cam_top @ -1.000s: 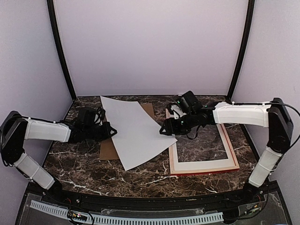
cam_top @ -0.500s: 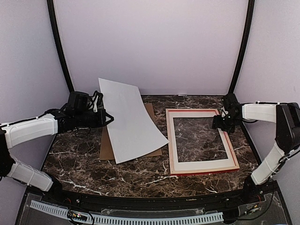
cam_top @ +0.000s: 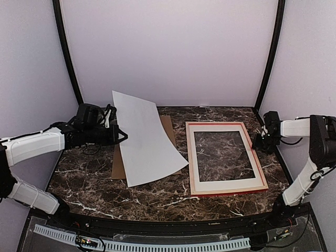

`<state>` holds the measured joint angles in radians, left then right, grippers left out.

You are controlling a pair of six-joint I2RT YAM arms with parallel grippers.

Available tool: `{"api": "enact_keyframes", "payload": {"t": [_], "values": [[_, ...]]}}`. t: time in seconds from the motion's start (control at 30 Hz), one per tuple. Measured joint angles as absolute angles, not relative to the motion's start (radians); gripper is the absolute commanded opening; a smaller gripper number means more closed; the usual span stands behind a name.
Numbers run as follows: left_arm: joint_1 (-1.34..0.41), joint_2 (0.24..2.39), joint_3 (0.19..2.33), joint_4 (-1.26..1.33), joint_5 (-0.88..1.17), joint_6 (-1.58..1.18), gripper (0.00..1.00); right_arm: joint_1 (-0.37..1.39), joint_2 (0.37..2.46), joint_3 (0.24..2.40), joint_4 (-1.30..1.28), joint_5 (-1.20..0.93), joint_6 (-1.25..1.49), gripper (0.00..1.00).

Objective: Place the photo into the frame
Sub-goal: Move the frame body to the center of the board.

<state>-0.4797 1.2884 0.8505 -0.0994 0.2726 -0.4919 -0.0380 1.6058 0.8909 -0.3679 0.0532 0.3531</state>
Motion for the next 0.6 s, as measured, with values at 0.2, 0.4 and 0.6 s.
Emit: {"api": "enact_keyframes", "payload": {"t": [0.2,0.4,0.6], "values": [[-0.48,1.294,0.85,-0.099,0.283,-0.493,0.0,-0.061,1.624,0.876,-0.322,-0.011,0.344,0.39],[-0.48,1.295,0.85,-0.099,0.289,-0.493,0.0,-0.063,1.619,0.85,-0.271,-0.051,0.341,0.39],[-0.48,1.295,0.85,-0.099,0.294,-0.497,0.0,-0.07,1.604,0.815,-0.222,-0.088,0.342,0.4]]}}
